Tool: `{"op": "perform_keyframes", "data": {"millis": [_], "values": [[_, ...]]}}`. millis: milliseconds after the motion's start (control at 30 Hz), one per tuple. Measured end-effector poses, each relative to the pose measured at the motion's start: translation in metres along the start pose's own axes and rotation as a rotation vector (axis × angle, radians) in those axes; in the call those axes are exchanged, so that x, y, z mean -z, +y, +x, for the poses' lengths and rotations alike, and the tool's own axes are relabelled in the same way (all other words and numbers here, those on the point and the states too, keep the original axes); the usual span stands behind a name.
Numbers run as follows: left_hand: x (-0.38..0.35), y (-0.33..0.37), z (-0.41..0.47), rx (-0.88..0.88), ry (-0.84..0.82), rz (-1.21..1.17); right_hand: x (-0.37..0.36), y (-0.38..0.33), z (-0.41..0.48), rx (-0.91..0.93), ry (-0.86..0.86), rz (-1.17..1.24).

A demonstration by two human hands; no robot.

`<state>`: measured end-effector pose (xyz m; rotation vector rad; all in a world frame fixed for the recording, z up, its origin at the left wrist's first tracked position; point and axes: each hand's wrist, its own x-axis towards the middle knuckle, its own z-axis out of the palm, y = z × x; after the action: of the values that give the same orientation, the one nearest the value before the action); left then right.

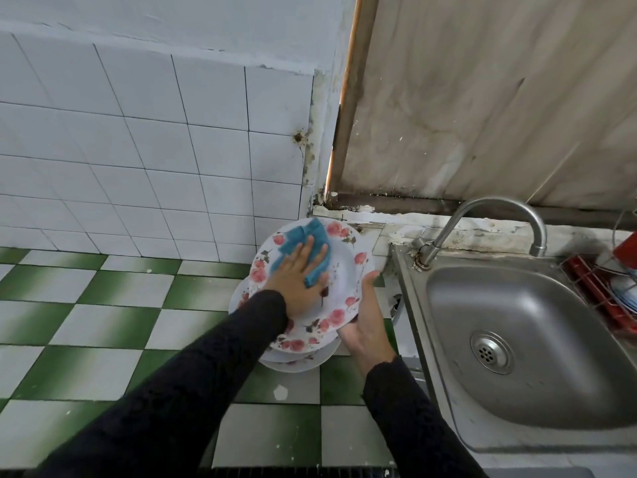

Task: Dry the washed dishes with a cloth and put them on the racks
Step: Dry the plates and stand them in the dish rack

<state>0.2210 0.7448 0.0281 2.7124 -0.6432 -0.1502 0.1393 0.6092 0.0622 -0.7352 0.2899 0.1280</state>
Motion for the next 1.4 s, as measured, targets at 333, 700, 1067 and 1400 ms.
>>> {"op": "perform_keyframes", "data": {"millis": [333,700,1067,1400], "values": [[-0.002,0.063,-0.061,-0.055,-0.013,-0.442,0.008,-0.026,0.012,0.010,-0.018,0.064],[0.017,-0.005,-0.017,0.048,0.048,0.097,0.004,-0.031,0.001,0.039,-0.148,-0.077],[0.027,0.095,-0.072,0.067,0.063,-1.299,-0.014,-0.029,0.012,0.058,-0.020,-0.285],[0.036,0.022,-0.001,0.126,0.357,-0.479,-0.022,-0.012,0.004,-0.048,-0.139,-0.272]]}}
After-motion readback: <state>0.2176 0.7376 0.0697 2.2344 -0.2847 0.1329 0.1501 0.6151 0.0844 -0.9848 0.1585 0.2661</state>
